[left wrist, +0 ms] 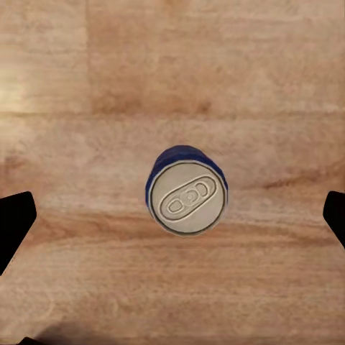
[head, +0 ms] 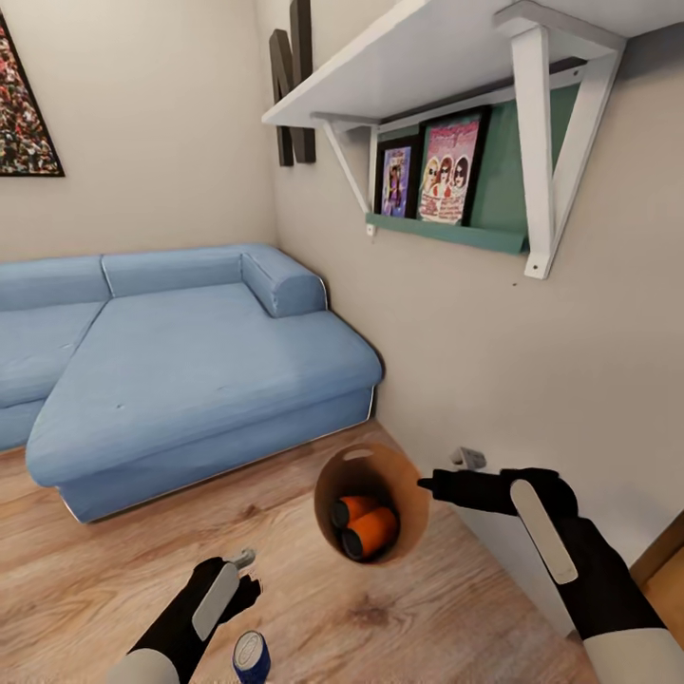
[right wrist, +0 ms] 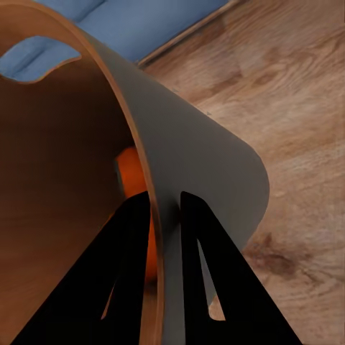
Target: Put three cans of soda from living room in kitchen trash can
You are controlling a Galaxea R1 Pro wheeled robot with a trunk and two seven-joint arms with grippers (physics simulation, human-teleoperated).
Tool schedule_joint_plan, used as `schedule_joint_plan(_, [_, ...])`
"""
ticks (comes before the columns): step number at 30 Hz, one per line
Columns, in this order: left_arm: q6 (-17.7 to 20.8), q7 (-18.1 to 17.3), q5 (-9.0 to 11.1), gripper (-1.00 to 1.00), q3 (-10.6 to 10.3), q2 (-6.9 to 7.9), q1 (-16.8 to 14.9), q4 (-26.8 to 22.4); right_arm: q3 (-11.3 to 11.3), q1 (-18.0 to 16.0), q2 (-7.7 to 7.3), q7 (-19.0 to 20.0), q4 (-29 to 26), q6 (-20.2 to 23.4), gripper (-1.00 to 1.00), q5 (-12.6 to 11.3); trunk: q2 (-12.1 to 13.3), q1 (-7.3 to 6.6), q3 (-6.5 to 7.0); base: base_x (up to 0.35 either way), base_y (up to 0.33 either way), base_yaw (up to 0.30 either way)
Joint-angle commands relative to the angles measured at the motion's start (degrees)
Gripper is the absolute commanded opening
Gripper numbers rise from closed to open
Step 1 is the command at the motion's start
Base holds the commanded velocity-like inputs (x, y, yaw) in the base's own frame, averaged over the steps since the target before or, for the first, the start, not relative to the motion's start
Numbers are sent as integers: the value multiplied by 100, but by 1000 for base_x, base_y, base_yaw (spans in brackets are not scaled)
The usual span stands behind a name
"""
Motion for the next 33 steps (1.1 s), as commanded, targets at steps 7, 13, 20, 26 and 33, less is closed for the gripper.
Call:
schedule_joint_plan(7, [-118,-406,3,100,-15,200,0,93,15,6,-14,11,-84,9,-100,-218,-10,17,-155,0,0,0])
schedule_joint_plan(13, [-170,-506,8,100,-12,218,-2,107,16,7,-17,11,-93,9,-100,-238,-18,33,-288,0,0,0])
schedule_joint_plan(20, [-175,-524,9,100,-2,215,-53,160,13,1,-22,11,-87,9,-100,-241,-28,51,-443,0,0,0])
schedule_joint_plan(26, [-135,-461,3,100,-9,76,-168,169,11,4,-24,11,-91,9,-100,-241,-36,66,-576,0,0,0])
schedule_joint_plan(33, [15,-141,7,100,-78,17,-445,170,10,3,-25,11,-93,9,-100,-241,-45,84,-731,0,0,0])
